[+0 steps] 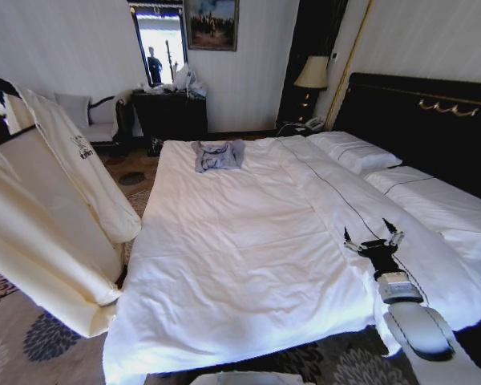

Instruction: Pick up the clothes from the bed and hang them on the clothes hanger.

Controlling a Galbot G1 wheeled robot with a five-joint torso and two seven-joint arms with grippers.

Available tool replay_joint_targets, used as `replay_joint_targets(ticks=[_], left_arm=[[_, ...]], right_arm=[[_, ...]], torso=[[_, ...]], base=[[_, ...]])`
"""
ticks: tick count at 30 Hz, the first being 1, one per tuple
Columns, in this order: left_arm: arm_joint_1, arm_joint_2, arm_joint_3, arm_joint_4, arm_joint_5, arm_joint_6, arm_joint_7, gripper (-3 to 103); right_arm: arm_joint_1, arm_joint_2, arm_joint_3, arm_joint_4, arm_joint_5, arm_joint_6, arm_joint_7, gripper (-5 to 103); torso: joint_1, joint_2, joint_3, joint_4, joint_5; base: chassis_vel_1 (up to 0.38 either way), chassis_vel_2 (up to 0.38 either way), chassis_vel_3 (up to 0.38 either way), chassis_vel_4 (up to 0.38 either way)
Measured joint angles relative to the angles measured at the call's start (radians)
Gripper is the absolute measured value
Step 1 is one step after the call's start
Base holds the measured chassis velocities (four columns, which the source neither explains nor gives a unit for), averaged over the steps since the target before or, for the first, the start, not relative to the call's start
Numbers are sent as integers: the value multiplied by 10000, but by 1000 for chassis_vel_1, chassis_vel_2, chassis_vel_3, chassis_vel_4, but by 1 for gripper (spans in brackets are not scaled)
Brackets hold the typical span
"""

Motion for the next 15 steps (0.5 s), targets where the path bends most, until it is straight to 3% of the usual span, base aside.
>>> replay_joint_targets(ticks=[2,5,6,9,11,12,13,14,15], left_arm=[[-60,-102,293,-259,27,-120,113,100],[10,-723,1303,-1160,623,-993,418,100],[10,-723,1303,-1160,623,-993,418,100],[522,-1569,1894,-1964,1168,-1768,719,100],[1570,-2531,2376,-2170,2681,-2925,1240,100],[1570,-2531,2376,-2170,2681,-2925,1240,100],[1861,-2962,2765,-2210,3415,-3370,1477,100],[1924,-3111,2909,-2208,3635,-3471,1528,100],[2111,-3720,3519,-2204,4463,-3802,1772,100]], right_arm=[[-6,5,12,17,43,12,10,100],[-138,38,35,137,360,245,13,100],[-138,38,35,137,360,245,13,100],[-271,91,-16,378,929,421,-112,100],[-369,93,-155,610,1637,506,-294,100],[-369,93,-155,610,1637,506,-294,100],[-475,117,-197,741,2017,509,-362,100],[-523,137,-213,790,2161,509,-380,100],[-633,195,-245,892,2452,501,-424,100]], torso=[[-1,0,0,2,1],[0,-1,1,1,0],[0,-1,1,1,0],[0,-1,0,-1,-4],[-2,0,-1,11,0],[-2,0,-1,11,0],[-1,0,0,8,-1],[-1,0,-1,8,-1],[0,0,-1,0,-2]], base=[[0,0,0,0],[0,0,0,0],[0,0,0,0],[0,0,0,0],[0,0,0,0],[0,0,0,0],[0,0,0,0],[0,0,0,0],[0,0,0,0]])
